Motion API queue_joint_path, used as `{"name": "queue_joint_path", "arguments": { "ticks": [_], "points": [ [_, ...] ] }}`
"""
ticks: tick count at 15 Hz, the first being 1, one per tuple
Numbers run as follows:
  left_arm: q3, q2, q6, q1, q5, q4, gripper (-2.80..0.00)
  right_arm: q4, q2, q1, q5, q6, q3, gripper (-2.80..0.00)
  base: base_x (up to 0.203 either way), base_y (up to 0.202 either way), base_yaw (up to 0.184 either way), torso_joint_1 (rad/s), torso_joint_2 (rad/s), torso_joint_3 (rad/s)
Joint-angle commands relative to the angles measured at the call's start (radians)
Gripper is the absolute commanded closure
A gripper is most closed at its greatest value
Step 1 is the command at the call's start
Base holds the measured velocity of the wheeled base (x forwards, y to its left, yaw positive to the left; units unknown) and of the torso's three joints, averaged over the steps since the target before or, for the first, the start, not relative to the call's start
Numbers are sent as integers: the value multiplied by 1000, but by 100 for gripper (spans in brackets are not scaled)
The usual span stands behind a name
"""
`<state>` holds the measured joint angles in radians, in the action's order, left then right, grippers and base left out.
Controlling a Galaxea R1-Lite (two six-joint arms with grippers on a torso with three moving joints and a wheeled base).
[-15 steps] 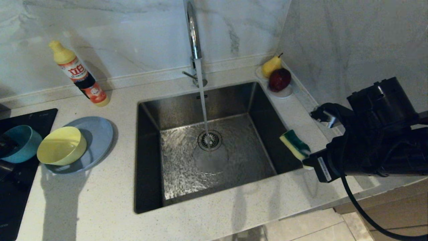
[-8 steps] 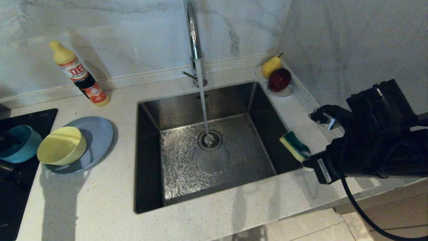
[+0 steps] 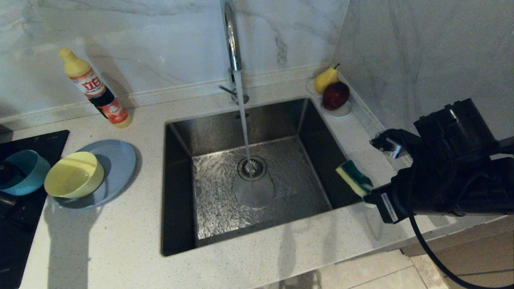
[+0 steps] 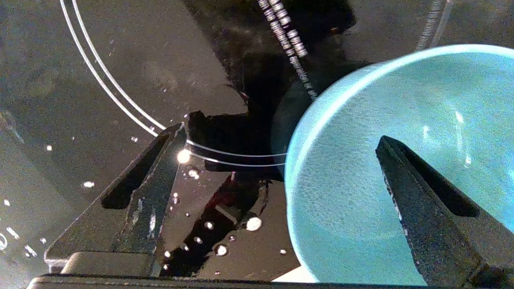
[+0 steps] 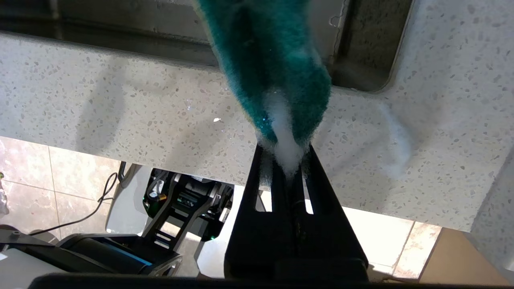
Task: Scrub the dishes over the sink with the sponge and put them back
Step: Pick up a bowl and the sponge
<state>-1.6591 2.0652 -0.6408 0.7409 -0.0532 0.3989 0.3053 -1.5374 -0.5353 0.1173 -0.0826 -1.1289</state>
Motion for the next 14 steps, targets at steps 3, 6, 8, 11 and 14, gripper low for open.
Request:
{"name": "queue_joint_path", "arguments": {
  "ticks": [3, 6, 8, 11, 14],
  "points": [
    [-4, 7, -27, 2, 0, 12, -280, 2, -4, -9, 2, 0, -3, 0, 0, 0, 0, 0, 0, 0],
    [-11, 6, -45, 6, 0, 14, -280, 3, -3, -14, 2, 0, -3, 0, 0, 0, 0, 0, 0, 0],
    [-13, 6, -50, 6, 1, 15, -127, 3, -2, -14, 2, 0, -6, 0, 0, 0, 0, 0, 0, 0],
    [-12, 4, -50, 6, 0, 20, 0, 5, 6, -14, 2, 0, -9, 0, 0, 0, 0, 0, 0, 0],
    [-11, 9, -57, 6, 0, 28, 0, 3, 10, -13, 2, 0, -9, 0, 0, 0, 0, 0, 0, 0]
  ]
}}
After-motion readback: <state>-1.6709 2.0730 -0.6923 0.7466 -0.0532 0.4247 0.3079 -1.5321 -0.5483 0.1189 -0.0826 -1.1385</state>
